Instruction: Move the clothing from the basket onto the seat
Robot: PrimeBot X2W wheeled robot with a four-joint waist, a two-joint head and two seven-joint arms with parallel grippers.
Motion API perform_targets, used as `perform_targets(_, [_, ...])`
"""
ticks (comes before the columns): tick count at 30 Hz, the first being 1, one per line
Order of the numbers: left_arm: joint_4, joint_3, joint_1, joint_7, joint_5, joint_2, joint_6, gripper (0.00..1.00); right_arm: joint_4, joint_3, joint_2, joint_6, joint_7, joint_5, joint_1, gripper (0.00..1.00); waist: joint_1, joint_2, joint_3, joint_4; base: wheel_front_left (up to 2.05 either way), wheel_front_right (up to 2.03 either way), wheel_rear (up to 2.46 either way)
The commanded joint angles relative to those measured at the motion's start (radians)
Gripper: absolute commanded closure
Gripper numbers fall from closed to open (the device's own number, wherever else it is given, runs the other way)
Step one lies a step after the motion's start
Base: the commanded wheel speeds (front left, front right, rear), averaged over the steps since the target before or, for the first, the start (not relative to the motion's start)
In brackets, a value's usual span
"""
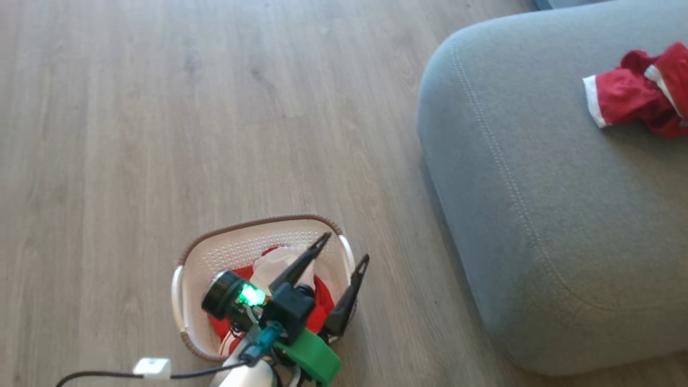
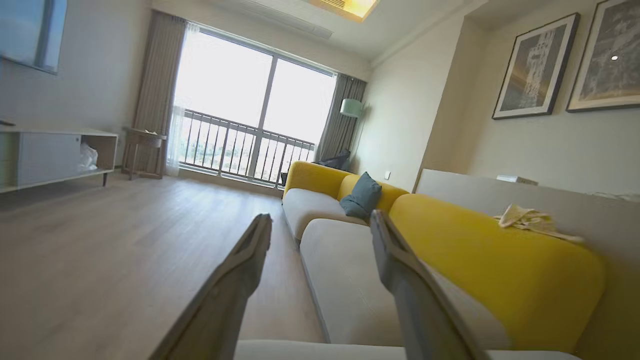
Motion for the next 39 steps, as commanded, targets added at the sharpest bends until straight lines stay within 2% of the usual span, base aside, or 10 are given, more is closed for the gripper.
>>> perform_targets(1, [-0.045,0.056,-0.012,-0.005,-0.014,-0.012,0.003,0.00,-0.090,0.018,0.013,0.000,-0.006,0.045,0.038,0.00,0.0001,-0.0001,-0.014,0.029,0.00,0.00,0.00])
perform_targets(7, [-0.066,0.117,0.005,-0.005,-0.022,-0.022,0.005,0.00,-0.300,0.056,0.085,0.000,-0.006,0.083,0.211,0.00,0.0001,-0.0001,-0.031,0.086,0.00,0.00,0.00])
perform_targets(11, [-0.073,0.143,0.014,-0.005,-0.022,-0.024,0.023,0.00,-0.362,0.086,0.137,0.000,-0.006,0.056,0.310,0.00,0.0001,-0.0001,-0.035,0.117,0.00,0.00,0.00])
perform_targets(18, [-0.103,0.184,0.028,-0.005,-0.046,-0.025,0.111,0.00,-0.407,0.103,0.221,0.000,-0.006,0.014,0.419,0.00,0.0001,-0.0001,-0.042,0.147,0.00,0.00,0.00])
perform_targets(21, [-0.108,0.215,0.044,-0.005,-0.062,-0.025,0.162,0.00,-0.424,0.091,0.260,0.000,-0.006,-0.009,0.462,0.00,0.0001,-0.0001,-0.047,0.150,0.00,0.00,0.00])
perform_targets(24, [-0.110,0.226,0.054,-0.005,-0.056,-0.025,0.181,0.00,-0.424,0.068,0.288,0.000,-0.006,-0.019,0.491,0.00,0.0001,-0.0001,-0.048,0.153,0.00,0.00,0.00])
perform_targets(30, [-0.126,0.274,0.090,-0.005,-0.099,-0.025,0.258,0.00,-0.439,0.028,0.341,0.000,-0.006,-0.050,0.589,0.00,0.0001,-0.0001,-0.054,0.171,0.00,0.00,0.00])
perform_targets(39, [-0.112,0.291,0.134,-0.005,-0.100,-0.025,0.267,0.00,-0.426,0.048,0.389,0.000,-0.006,-0.086,0.663,0.00,0.0001,-0.0001,-0.066,0.170,0.00,0.00,0.00])
